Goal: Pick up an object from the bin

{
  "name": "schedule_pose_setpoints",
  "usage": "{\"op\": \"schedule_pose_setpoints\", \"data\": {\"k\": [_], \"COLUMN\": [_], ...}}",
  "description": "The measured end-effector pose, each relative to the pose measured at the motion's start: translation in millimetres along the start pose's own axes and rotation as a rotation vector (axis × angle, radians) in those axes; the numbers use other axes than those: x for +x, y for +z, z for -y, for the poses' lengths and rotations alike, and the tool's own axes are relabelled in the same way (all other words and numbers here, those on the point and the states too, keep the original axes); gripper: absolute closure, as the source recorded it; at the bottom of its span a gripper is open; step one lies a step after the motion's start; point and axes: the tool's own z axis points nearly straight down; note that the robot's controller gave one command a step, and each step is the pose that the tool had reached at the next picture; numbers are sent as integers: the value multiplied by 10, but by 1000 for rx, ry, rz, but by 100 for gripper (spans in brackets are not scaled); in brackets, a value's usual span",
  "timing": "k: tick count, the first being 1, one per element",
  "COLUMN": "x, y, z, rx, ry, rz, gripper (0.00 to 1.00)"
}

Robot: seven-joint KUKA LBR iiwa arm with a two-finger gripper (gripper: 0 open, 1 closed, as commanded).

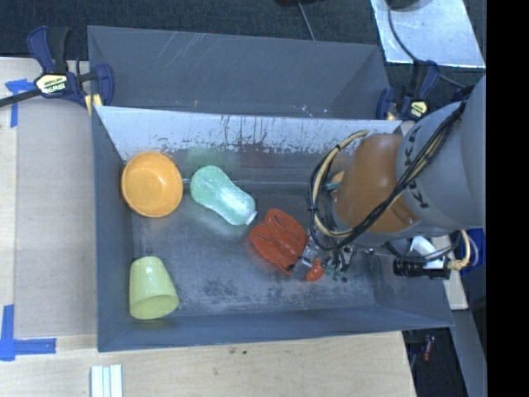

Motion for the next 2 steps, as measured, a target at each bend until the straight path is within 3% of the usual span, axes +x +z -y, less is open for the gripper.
{"op": "schedule_pose_setpoints", "data": {"k": [2], "x": [-1], "y": [-47], "z": [3], "rx": [0], "ry": [-3], "rz": [3], "gripper": [100]}}
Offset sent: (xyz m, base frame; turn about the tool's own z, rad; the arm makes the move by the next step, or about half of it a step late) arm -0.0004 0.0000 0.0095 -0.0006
